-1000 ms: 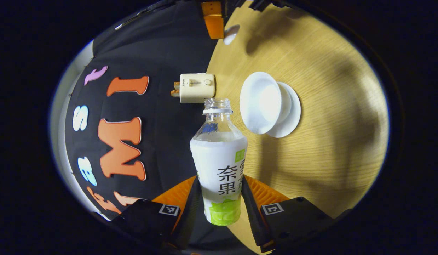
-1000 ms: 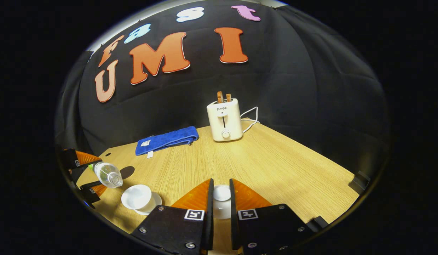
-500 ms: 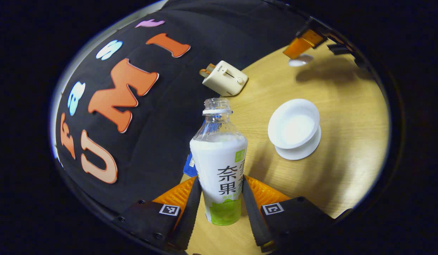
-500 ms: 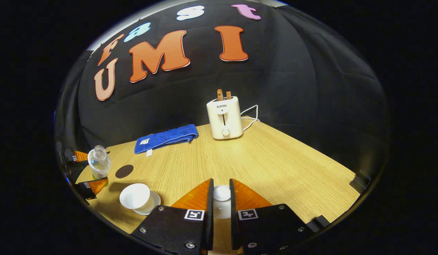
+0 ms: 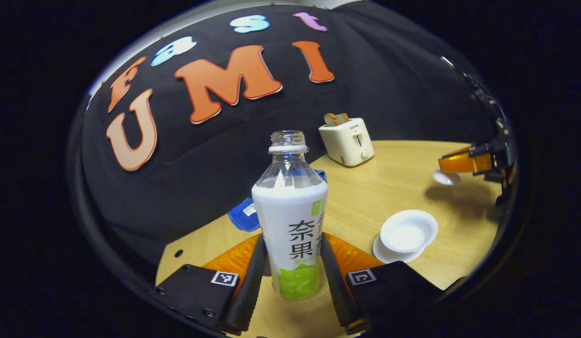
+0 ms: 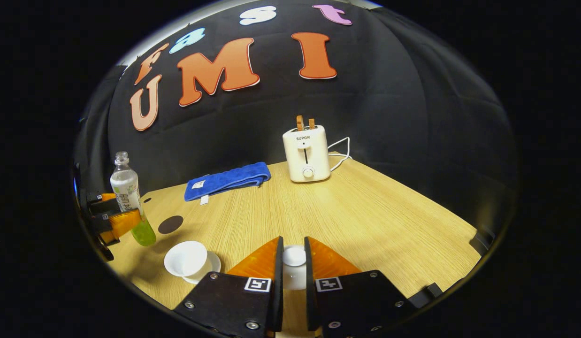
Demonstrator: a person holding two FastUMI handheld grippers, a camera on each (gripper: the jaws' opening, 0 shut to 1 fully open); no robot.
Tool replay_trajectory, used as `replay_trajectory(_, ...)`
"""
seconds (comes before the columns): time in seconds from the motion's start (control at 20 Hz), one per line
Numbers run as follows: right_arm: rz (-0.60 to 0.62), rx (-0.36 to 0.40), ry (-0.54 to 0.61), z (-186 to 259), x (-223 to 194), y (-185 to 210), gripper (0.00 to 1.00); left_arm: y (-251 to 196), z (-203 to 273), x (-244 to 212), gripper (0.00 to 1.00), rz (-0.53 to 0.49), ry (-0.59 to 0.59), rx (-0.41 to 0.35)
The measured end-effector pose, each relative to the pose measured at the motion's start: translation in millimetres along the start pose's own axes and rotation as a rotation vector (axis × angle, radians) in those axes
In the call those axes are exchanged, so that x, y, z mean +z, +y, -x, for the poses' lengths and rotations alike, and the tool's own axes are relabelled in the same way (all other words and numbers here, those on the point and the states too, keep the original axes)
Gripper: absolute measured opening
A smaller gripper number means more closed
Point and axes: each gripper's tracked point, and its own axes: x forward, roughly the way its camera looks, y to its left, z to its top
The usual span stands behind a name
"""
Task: Open the teacup lid with one hand, grasp the water bottle and pour water into the teacup with the other hand; after pouring, place the water bottle on the coaster and then close the teacup lid.
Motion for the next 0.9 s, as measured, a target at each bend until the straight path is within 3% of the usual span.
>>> replay_trajectory(0.2,-0.004,-0.001,0.002,-2,-1,-1,0.20,23,-11,7,0.67,0.160,-0.037,0.013)
replay_trajectory(0.45,0.000,0.004,0.001,-1,-1,0,0.20,53,-27,12,0.70,0.269,-0.062,0.045)
replay_trajectory(0.9,-0.001,-0.013,0.016,-7,-5,-6,0.20,88,-61,11,0.70,0.275,-0.099,0.120)
